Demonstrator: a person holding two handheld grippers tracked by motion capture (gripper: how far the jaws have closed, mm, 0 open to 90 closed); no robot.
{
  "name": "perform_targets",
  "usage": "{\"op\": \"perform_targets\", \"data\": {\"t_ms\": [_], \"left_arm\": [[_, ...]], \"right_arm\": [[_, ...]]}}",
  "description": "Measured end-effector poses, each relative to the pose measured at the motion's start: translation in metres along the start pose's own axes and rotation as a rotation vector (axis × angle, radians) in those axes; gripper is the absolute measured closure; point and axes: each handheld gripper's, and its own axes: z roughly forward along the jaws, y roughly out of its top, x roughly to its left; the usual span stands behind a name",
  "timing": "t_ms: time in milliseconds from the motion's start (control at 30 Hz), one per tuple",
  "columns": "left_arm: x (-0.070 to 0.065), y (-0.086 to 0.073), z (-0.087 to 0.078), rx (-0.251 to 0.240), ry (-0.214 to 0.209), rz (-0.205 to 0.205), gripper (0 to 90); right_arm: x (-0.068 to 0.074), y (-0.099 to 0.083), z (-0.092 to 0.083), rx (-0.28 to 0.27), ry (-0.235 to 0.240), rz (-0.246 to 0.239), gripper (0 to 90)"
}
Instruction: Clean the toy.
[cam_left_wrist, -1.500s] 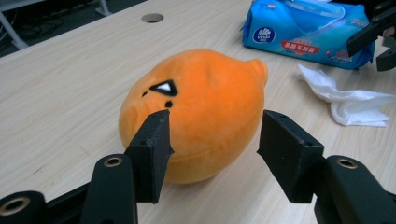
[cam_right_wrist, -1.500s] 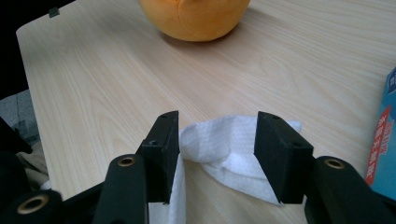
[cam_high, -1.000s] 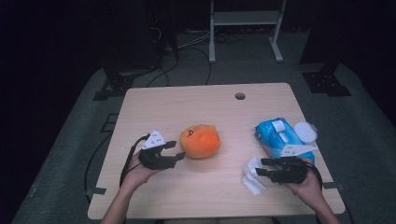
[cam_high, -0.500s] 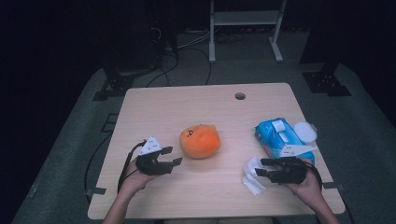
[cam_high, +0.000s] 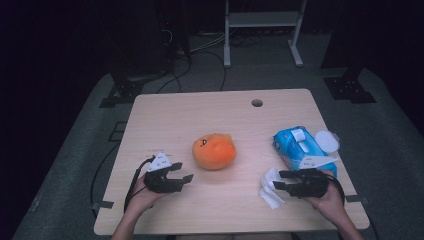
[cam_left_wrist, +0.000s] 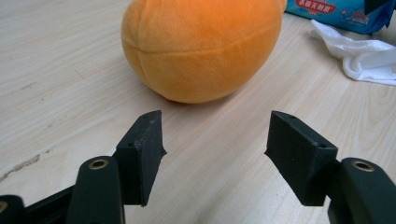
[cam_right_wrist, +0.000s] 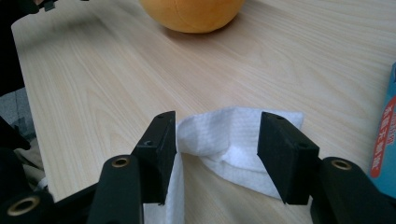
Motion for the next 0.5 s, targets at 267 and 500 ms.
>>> {"op": "perform_targets", "data": {"t_ms": [267, 500], "left_arm": [[-0.001, -0.008, -0.002, 0.006, 0.013, 0.001, 27.1], [0.001, -0.015, -0.004, -0.026, 0.036, -0.026, 17.4]], "right_arm": [[0.0, -0.001, -0.001, 0.0, -0.001, 0.003, 45.5], [0.001, -0.001, 0.0, 0.002, 0.0, 0.002, 45.1]]}}
